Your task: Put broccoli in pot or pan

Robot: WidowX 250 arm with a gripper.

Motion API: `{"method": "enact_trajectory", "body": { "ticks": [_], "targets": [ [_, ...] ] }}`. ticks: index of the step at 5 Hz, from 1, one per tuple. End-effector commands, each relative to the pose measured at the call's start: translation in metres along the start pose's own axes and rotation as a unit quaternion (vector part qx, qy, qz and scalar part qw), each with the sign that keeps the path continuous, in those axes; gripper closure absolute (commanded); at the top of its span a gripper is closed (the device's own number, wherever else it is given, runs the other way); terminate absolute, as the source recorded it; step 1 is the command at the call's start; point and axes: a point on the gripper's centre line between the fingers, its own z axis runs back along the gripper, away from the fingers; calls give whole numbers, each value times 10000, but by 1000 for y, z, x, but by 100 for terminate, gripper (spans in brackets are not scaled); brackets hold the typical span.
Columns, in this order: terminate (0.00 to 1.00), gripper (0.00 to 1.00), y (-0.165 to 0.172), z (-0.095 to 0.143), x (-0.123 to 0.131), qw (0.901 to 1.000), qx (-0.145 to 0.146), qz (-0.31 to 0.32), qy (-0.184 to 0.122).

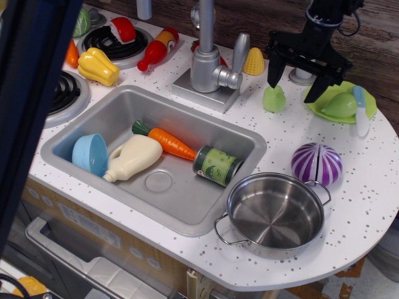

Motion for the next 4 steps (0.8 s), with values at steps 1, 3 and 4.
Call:
{"method": "enact_trajectory", "body": {
  "ticks": [1, 3, 4],
  "targets": [
    [0, 0, 29, 21, 30, 9985, 125, -318, -436],
    [0, 0, 31, 6, 35, 9979, -36, -229, -602],
    [0, 0, 29, -3, 31, 9983, -223, -95, -533]
  ]
}}
